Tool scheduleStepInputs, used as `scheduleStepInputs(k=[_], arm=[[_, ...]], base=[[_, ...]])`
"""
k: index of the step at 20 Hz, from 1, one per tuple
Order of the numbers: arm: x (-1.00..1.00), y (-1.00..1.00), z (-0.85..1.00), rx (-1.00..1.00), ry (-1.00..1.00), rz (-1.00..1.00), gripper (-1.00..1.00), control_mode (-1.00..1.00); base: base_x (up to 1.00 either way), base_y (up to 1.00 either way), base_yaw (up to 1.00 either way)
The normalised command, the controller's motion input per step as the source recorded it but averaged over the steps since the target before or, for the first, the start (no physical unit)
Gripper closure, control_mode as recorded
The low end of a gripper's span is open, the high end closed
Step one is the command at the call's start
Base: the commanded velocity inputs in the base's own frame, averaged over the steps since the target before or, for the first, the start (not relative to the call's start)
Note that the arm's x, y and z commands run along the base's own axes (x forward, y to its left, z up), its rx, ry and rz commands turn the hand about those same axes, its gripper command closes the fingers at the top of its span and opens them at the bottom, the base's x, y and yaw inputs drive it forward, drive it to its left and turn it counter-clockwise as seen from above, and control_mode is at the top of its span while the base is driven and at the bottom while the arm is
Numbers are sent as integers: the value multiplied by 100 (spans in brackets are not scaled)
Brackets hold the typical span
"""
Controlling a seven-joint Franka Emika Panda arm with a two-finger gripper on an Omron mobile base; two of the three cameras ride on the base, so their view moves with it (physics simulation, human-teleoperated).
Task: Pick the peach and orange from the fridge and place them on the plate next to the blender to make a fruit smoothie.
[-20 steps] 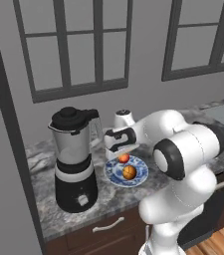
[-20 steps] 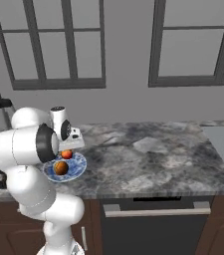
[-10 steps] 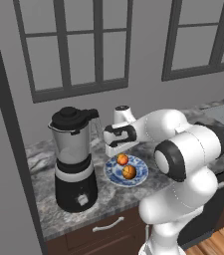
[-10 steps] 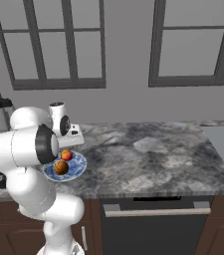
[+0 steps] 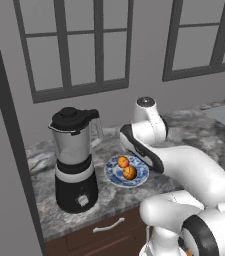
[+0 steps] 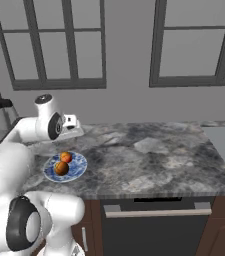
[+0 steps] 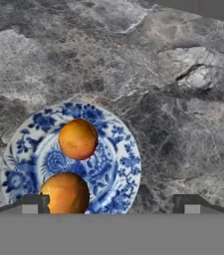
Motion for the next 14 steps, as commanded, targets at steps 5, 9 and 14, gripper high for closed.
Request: scheduleStepInputs(k=[5,9,14], arm=[[-100,-43,99,0,-52,-2,-100,-100],[-100,-69,99,0,-55,0,-100,-100],[-94,-93,100,4,-63,0,-100,-100]], base=[[0,0,0],[0,0,0],[0,0,0]])
